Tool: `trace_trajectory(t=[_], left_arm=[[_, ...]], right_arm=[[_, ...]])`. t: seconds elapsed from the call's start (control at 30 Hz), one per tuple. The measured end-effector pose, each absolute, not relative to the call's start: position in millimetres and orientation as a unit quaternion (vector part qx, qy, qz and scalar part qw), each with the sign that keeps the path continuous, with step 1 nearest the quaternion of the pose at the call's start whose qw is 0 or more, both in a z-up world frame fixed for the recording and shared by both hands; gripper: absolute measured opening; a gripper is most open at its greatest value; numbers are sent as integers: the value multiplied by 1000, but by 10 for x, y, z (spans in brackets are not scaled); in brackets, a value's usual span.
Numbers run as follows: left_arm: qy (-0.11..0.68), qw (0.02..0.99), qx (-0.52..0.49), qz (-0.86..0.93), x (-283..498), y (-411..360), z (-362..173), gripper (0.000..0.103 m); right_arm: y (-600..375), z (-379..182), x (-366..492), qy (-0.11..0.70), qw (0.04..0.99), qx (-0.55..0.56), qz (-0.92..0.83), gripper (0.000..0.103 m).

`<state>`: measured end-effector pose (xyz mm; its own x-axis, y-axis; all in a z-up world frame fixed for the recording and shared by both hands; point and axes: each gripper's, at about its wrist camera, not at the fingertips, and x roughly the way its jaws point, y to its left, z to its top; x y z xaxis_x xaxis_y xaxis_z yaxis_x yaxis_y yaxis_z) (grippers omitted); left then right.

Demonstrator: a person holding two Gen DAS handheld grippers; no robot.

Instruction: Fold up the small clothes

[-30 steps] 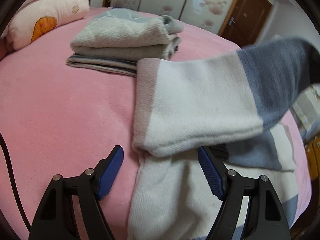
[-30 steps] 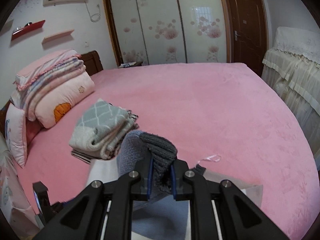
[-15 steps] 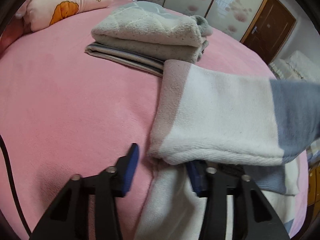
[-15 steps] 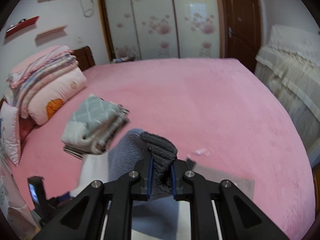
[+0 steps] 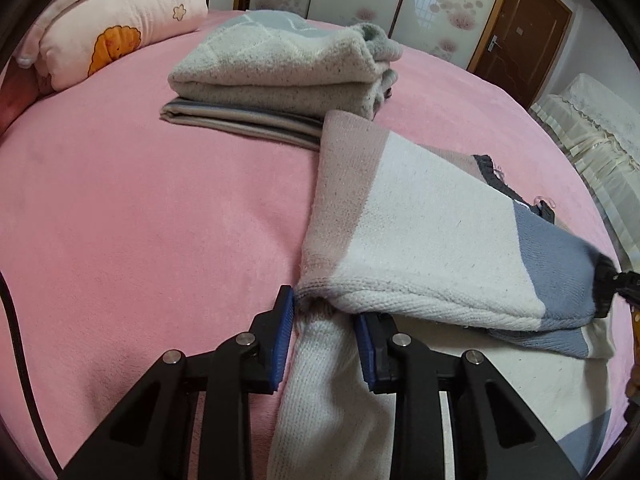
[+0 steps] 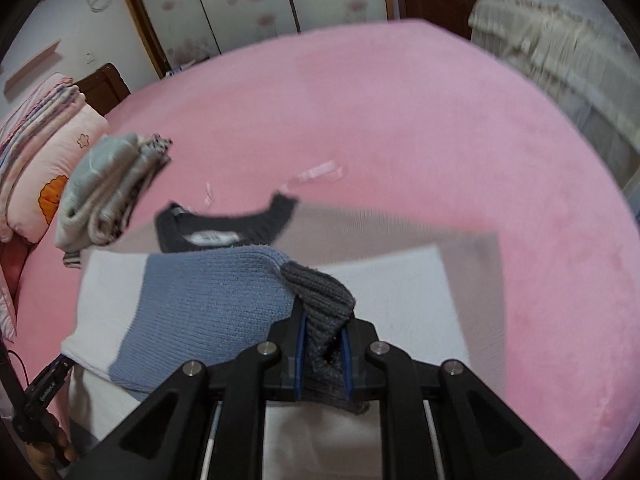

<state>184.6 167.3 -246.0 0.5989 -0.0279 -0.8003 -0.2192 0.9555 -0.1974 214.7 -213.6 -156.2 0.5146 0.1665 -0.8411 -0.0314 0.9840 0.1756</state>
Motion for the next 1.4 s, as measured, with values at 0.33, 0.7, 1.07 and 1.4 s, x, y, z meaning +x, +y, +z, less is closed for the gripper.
trace_trajectory(t=[0.33,0.7,1.07,1.4], left_arm=[[453,878,-151,46,1889,1740,-2550,32],[454,876,-157,46,1892,1754,-2572,33],[456,872,-171,41,1891,1804,-2573,34],[472,865,-165,34,1828,1841,-2462,48]], right_arm=[[-2617,-1495,1908,473,861,171,74,35],[-2504,-1789,1771,490,849,159,119,35],[-2648,-1574,1593,487,847,182,109,9],[-2460,-1667,1604,510,852,102,64,14]])
